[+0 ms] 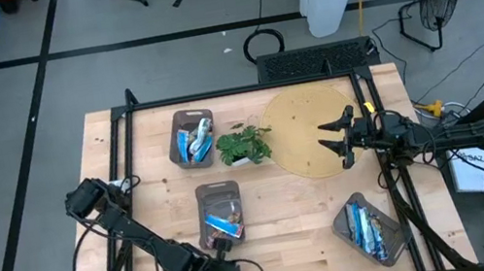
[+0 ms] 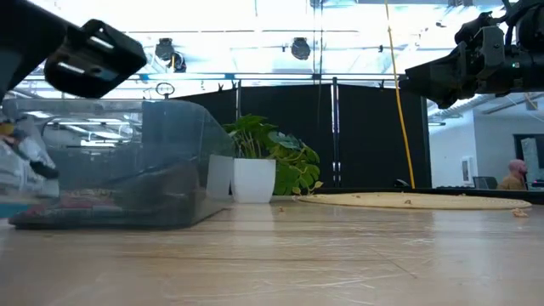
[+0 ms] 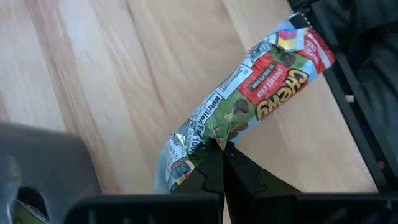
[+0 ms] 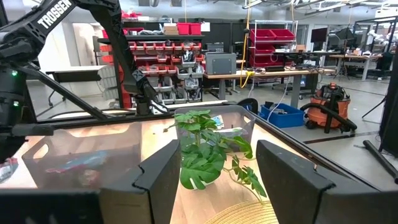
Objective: Pick and place Granola Bars by type
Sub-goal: Put the red granola bar into the bottom left black bin
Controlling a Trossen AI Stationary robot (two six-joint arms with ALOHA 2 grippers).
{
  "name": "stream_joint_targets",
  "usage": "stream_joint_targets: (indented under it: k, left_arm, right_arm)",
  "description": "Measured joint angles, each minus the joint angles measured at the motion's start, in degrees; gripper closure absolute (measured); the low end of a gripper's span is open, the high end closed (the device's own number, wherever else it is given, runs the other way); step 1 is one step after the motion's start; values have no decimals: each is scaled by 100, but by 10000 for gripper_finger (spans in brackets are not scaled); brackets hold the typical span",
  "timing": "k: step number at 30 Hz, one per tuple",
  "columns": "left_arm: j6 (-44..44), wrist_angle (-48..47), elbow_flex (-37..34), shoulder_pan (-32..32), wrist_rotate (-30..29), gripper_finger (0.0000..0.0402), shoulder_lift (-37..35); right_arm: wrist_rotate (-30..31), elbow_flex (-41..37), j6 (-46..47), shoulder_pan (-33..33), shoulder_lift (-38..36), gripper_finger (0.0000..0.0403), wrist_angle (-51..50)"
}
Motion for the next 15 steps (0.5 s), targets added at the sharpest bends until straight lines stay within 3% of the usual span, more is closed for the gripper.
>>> stream_joint_targets:
  k: [7,15]
  left_arm:
    - [463,-336,413,4,-149,400,-96]
    - [1201,-1612,1016,-78,-1487,401,-818]
  right_arm:
    - [0,0,0,0,0,202,0]
    - [2,0,0,0,0,202,0]
